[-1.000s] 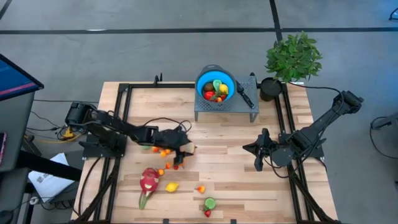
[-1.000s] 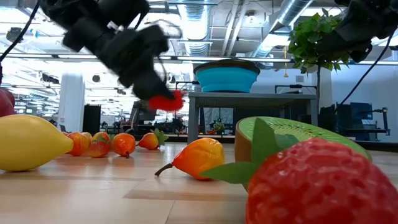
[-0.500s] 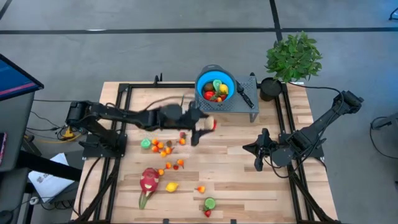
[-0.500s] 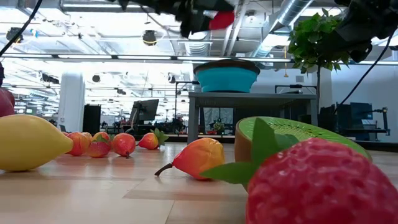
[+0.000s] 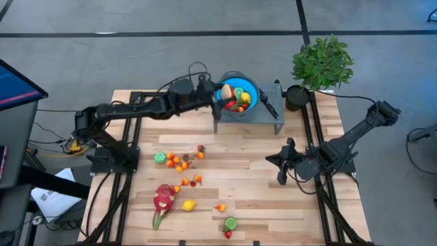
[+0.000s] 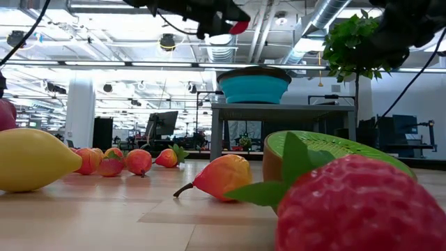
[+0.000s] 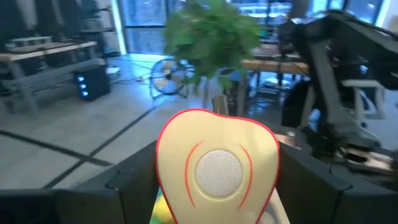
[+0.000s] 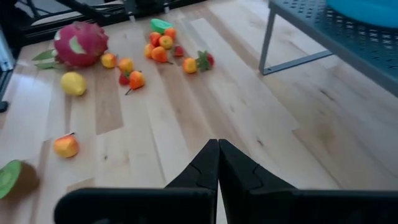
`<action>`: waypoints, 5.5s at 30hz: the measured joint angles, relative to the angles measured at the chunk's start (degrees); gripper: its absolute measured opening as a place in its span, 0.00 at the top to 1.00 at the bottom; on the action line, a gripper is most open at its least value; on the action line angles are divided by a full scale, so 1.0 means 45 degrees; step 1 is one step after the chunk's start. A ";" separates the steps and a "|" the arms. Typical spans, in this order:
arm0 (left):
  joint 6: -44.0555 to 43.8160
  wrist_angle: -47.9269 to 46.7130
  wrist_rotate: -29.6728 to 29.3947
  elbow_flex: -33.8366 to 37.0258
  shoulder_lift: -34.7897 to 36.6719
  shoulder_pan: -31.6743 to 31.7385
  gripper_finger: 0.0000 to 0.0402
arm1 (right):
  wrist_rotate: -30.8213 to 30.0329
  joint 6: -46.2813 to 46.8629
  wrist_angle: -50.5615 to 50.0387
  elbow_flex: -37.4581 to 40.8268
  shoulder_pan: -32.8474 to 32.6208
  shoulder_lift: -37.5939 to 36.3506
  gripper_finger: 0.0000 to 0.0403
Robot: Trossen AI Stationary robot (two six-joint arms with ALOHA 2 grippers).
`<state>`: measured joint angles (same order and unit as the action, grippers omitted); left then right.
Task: Pick & Place Fruit
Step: Put the apple into the strainer bowl, then put the yellow pear into the strainer bowl
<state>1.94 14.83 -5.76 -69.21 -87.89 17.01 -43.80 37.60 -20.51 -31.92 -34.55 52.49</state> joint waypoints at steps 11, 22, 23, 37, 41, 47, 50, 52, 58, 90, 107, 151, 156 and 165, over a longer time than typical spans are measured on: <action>-0.0088 -0.0068 0.0029 0.0001 -0.1429 0.0692 0.34 | 0.0060 -0.0456 0.0005 0.0000 0.0924 -0.0005 1.00; -0.0161 0.0121 -0.0291 0.0005 -0.2279 0.1167 0.32 | 0.0065 -0.0461 -0.0004 0.0000 0.1050 -0.0005 1.00; -0.0161 0.0113 -0.0291 0.0005 -0.2266 0.1163 0.31 | 0.0063 -0.0462 0.0000 0.0000 0.1050 -0.0005 1.00; -0.0160 0.0186 -0.0161 0.0015 -0.1978 0.1072 0.21 | 0.0094 -0.0490 -0.0049 0.0000 0.0976 -0.0005 1.00; -0.0219 -0.0128 0.0426 0.0020 -0.1418 0.0843 0.26 | 0.0099 -0.0490 -0.0049 0.0000 0.0777 -0.0005 1.00; -0.1141 -0.2122 0.0818 0.0020 0.0222 0.0117 0.33 | 0.0103 -0.0478 -0.0044 0.0000 0.0430 -0.0005 1.00; -0.1633 -0.3601 0.0817 0.0020 0.1263 -0.0359 0.35 | 0.0103 -0.0456 -0.0007 0.0000 0.0328 -0.0005 1.00; -0.1869 -0.4648 0.0817 0.0020 0.1958 -0.0722 0.36 | 0.0107 -0.0456 -0.0015 0.0000 0.0321 -0.0002 1.00; -0.2727 -0.7611 0.0779 0.0379 0.3860 -0.1989 0.39 | 0.0118 -0.0461 -0.0068 0.0000 0.0341 -0.0005 1.00; -0.9506 0.1825 -0.0872 1.0570 0.5201 -0.5453 0.56 | 0.0089 0.0295 0.0074 0.0000 0.0351 0.0000 1.00; -0.7465 0.0953 -0.3305 0.7845 0.1807 -0.7537 0.73 | 0.0444 -0.0121 -0.0063 0.0000 0.0346 -0.0005 1.00; -0.9190 -0.1639 -0.4856 0.9385 0.1812 -0.6128 0.24 | 0.0764 -0.0121 -0.1188 0.0000 0.0351 -0.0001 1.00; -0.9169 -0.0277 -0.4666 0.9394 0.0778 -0.6139 0.27 | 0.0754 -0.0121 -0.1332 0.0000 0.0351 -0.0001 1.00; -0.8464 0.1577 -0.4248 0.9100 -0.1791 -0.6104 0.28 | 0.0735 -0.0121 -0.1481 0.0000 0.0351 -0.0005 1.00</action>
<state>-36.15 21.93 -24.88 -28.26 -95.95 -10.46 -40.49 37.06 -27.18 -31.92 -32.97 52.47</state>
